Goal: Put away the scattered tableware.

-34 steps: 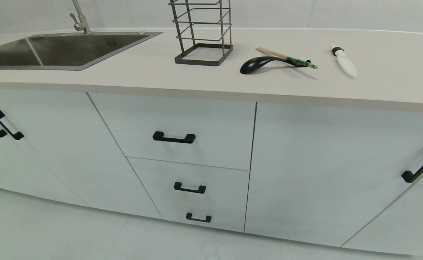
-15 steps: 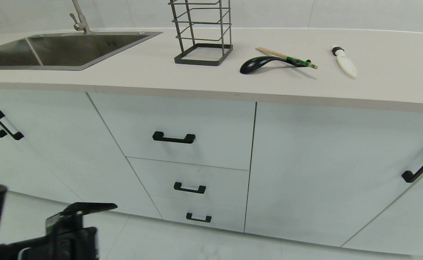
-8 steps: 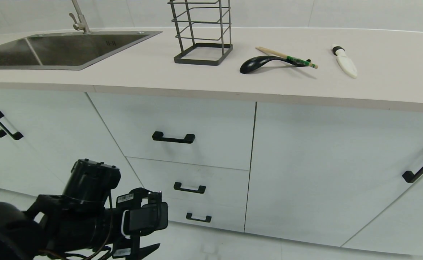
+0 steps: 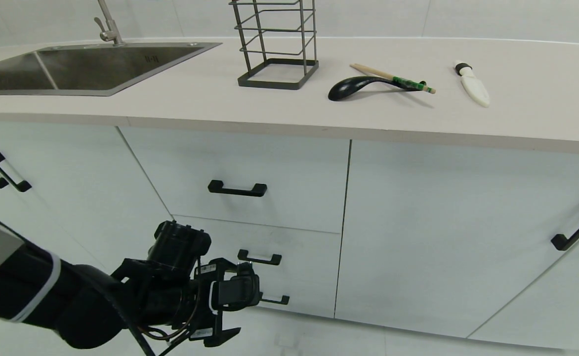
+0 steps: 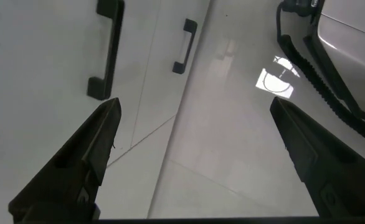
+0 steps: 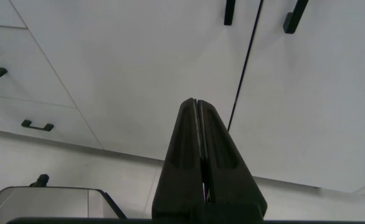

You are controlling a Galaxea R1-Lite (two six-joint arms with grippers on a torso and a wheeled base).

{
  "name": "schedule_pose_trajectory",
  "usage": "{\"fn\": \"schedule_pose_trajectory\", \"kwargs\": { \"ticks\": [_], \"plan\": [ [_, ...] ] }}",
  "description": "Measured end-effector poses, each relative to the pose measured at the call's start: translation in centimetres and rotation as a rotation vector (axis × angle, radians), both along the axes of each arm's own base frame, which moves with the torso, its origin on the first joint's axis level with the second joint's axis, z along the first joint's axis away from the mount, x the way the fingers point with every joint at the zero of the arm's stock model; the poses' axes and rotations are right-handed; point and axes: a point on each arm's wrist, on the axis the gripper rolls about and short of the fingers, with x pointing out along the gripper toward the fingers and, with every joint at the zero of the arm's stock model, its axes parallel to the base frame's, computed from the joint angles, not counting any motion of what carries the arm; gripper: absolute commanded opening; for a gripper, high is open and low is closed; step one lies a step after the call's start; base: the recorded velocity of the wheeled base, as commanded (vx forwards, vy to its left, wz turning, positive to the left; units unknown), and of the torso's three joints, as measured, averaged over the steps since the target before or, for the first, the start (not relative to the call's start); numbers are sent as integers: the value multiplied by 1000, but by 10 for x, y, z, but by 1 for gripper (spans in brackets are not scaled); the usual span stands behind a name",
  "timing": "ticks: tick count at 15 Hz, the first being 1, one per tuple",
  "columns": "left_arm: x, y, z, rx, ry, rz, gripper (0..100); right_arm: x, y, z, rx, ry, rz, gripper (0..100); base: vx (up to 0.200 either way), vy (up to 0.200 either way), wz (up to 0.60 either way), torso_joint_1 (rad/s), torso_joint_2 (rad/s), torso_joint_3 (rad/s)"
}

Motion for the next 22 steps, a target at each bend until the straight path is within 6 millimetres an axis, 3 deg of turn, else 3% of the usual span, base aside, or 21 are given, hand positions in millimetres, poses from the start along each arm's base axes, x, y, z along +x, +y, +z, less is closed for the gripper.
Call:
{"fn": "schedule_pose_trajectory", "kwargs": {
  "ticks": [6, 18, 22],
  "plan": [
    [32, -15, -12, -6, -41, -19, 100, 0, 0, 0, 0, 0, 0, 0, 0, 0, 0, 0, 0, 0],
    [69, -31, -37, -23, -81, -16, 100, 0, 0, 0, 0, 0, -1, 0, 0, 0, 0, 0, 0, 0],
    [73, -32, -49, -24, -76, -12, 100, 0, 0, 0, 0, 0, 0, 0, 0, 0, 0, 0, 0, 0]
  ]
}}
